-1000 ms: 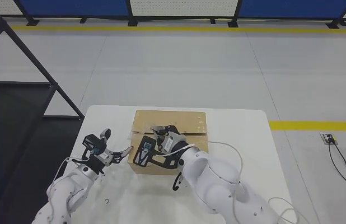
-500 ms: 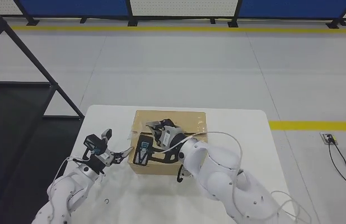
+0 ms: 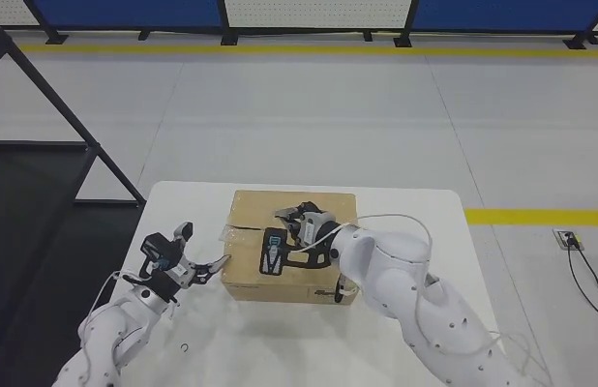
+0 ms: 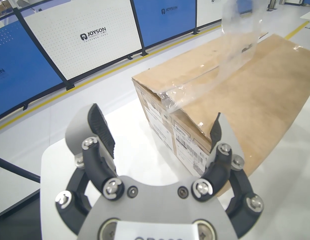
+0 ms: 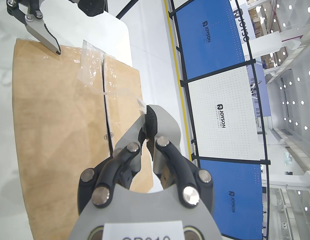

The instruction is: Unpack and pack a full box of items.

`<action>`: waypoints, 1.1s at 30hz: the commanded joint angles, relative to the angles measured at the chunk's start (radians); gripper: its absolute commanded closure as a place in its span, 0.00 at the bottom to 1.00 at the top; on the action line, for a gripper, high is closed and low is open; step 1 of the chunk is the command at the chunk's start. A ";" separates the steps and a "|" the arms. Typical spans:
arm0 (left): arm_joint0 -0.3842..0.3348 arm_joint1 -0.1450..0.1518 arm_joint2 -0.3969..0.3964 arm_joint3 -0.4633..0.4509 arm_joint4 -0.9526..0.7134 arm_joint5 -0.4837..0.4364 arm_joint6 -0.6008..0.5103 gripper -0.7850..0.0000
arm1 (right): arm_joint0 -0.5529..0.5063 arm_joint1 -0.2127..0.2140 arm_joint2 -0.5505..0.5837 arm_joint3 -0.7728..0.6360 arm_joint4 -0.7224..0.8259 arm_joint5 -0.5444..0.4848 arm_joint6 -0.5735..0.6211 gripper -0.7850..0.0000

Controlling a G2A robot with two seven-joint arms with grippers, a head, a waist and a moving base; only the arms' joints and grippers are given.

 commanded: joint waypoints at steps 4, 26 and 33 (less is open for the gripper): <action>0.017 0.002 -0.025 -0.008 -0.018 0.005 0.007 0.00 | 0.000 0.000 0.000 0.000 0.000 0.001 -0.001 1.00; -0.038 -0.011 0.034 0.053 -0.019 0.036 -0.065 0.00 | 0.113 -0.022 -0.122 0.018 -0.355 0.127 -0.262 1.00; -0.034 -0.011 0.029 0.062 -0.044 0.011 -0.052 0.00 | 0.138 -0.035 -0.151 0.041 -0.414 0.165 -0.339 1.00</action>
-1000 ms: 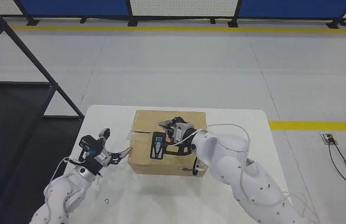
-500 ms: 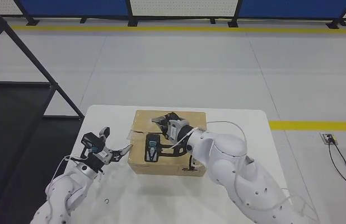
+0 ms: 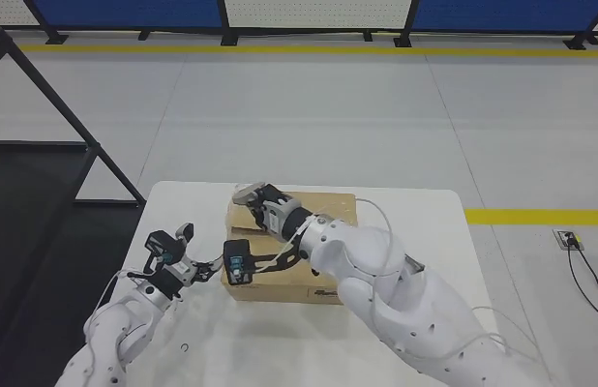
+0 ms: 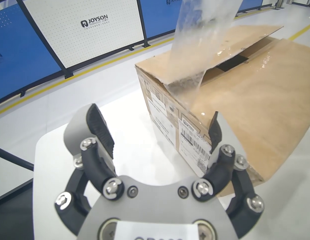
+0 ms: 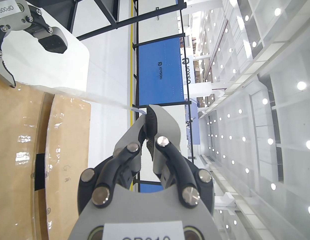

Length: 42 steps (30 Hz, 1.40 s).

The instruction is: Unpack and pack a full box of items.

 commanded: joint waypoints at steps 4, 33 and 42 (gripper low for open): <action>0.000 0.000 -0.004 0.002 -0.011 -0.011 0.000 0.00 | 0.000 -0.002 -0.004 0.005 -0.015 0.007 -0.019 1.00; 0.036 0.006 -0.052 -0.044 -0.002 -0.019 0.087 0.00 | -0.136 0.033 0.126 -0.031 -0.088 -0.006 -0.127 1.00; 0.054 0.012 -0.126 -0.088 -0.059 0.033 0.064 0.00 | -0.131 0.034 0.135 -0.004 -0.129 -0.049 -0.129 1.00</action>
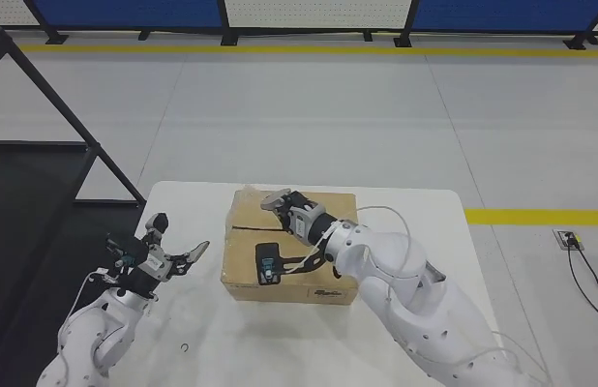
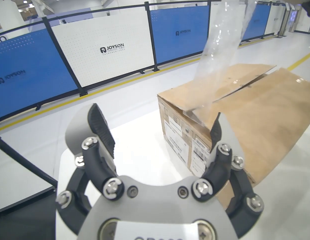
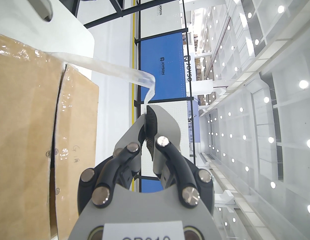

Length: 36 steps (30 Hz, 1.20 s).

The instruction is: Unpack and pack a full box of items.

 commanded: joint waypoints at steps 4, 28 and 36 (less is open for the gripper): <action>-0.027 -0.002 0.007 -0.015 0.006 0.045 -0.067 0.00 | -0.023 0.010 0.029 -0.004 -0.025 -0.023 -0.025 1.00; -0.107 -0.014 0.094 -0.018 0.046 0.056 -0.171 0.00 | -0.067 0.038 0.102 -0.006 -0.092 -0.115 -0.054 1.00; -0.095 -0.016 0.091 -0.042 0.041 0.079 -0.181 0.00 | -0.084 0.048 0.113 0.003 -0.139 -0.136 -0.056 1.00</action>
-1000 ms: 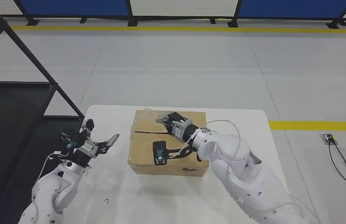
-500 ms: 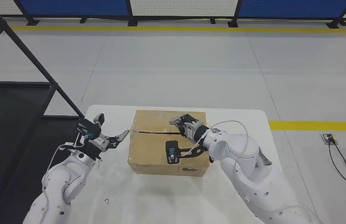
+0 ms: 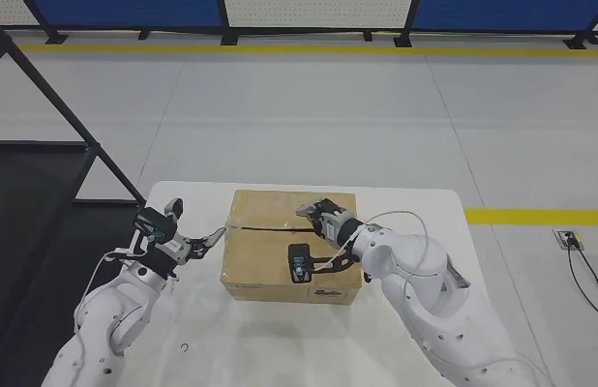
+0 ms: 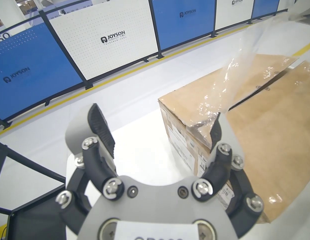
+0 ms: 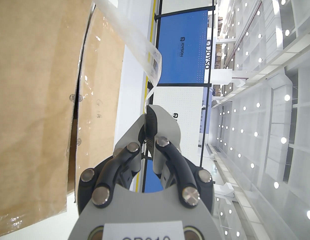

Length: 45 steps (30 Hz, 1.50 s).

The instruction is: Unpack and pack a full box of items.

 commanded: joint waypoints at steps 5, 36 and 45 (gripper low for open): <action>-0.003 -0.001 0.000 -0.010 0.000 0.002 -0.009 0.00 | -0.020 0.021 0.029 0.006 -0.065 -0.034 -0.055 1.00; -0.082 -0.016 0.081 0.037 0.084 0.029 -0.068 0.00 | 0.030 0.059 -0.009 0.134 -0.236 -0.060 -0.202 1.00; -0.107 -0.024 0.117 0.082 0.098 0.032 -0.072 0.00 | 0.030 0.066 -0.019 0.131 -0.252 -0.057 -0.225 1.00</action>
